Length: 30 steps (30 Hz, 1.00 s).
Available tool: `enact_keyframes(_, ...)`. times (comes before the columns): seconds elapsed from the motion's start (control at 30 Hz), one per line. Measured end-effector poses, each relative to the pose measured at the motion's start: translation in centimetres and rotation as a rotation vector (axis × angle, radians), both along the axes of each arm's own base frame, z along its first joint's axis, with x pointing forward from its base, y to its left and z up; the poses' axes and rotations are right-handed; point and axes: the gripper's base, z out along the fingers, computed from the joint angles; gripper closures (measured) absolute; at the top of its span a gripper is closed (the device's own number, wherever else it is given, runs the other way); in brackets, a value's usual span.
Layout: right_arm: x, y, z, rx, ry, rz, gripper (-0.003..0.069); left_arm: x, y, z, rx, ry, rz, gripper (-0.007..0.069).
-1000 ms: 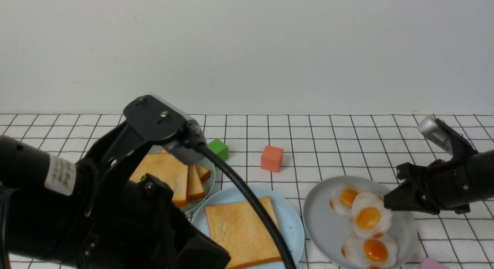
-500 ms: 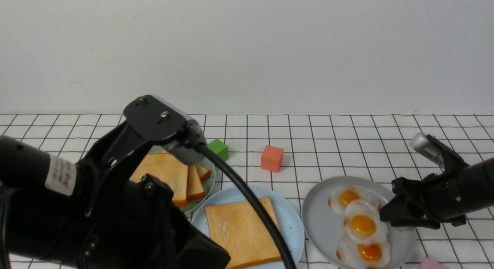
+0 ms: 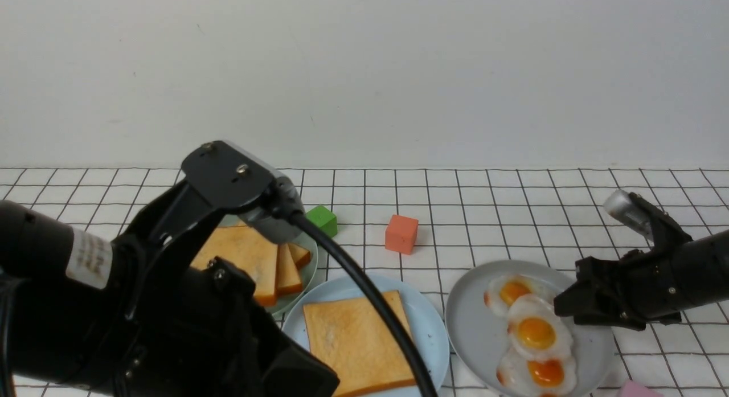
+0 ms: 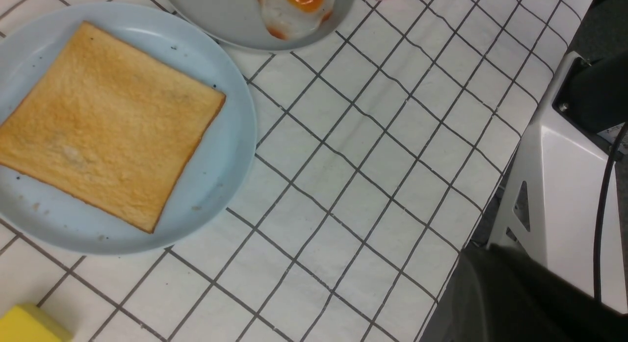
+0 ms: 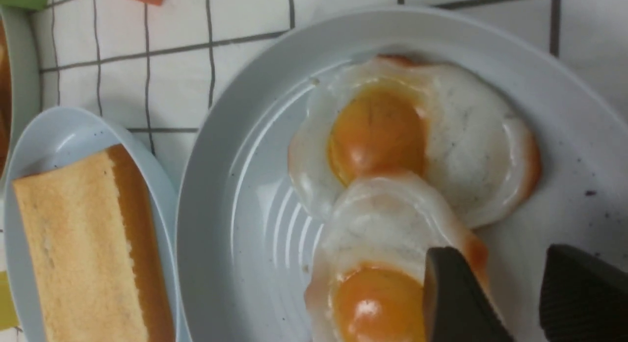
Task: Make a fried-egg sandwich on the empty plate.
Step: Use the right arm to grab a fried egg
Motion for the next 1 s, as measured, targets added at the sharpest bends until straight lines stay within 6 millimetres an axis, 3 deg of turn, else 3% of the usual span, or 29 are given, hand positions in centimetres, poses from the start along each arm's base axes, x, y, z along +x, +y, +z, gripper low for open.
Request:
enact_keyframes(0.4, 0.1, 0.4, -1.4, 0.062, 0.051, 0.016, 0.0444, 0.0, 0.0, 0.0, 0.006, -0.001, 0.001, 0.061)
enact_keyframes(0.57, 0.0, 0.5, -1.4, 0.073, 0.053, 0.026, 0.055, 0.0, 0.0, 0.0, 0.007, -0.002, 0.001, 0.0606)
enact_keyframes(0.77, 0.0, 0.5, -1.4, 0.073, 0.052, 0.027, 0.055, 0.2, 0.3, -0.2, 0.035, -0.015, 0.015, 0.0602)
enact_keyframes(0.9, -0.2, 0.6, -0.1, 0.065, 0.017, 0.044, 0.0551, 0.4, 0.7, -0.4, 0.079, -0.018, 0.063, 0.06)
enact_keyframes(0.97, -0.4, 0.6, 1.3, 0.067, -0.022, 0.049, 0.0555, 0.3, 1.2, -0.3, 0.097, -0.022, 0.09, 0.0599)
enact_keyframes(1.0, -0.6, 0.8, 2.9, 0.084, -0.065, 0.045, 0.0556, 0.0, 1.7, 0.0, 0.112, -0.031, 0.105, 0.0596)
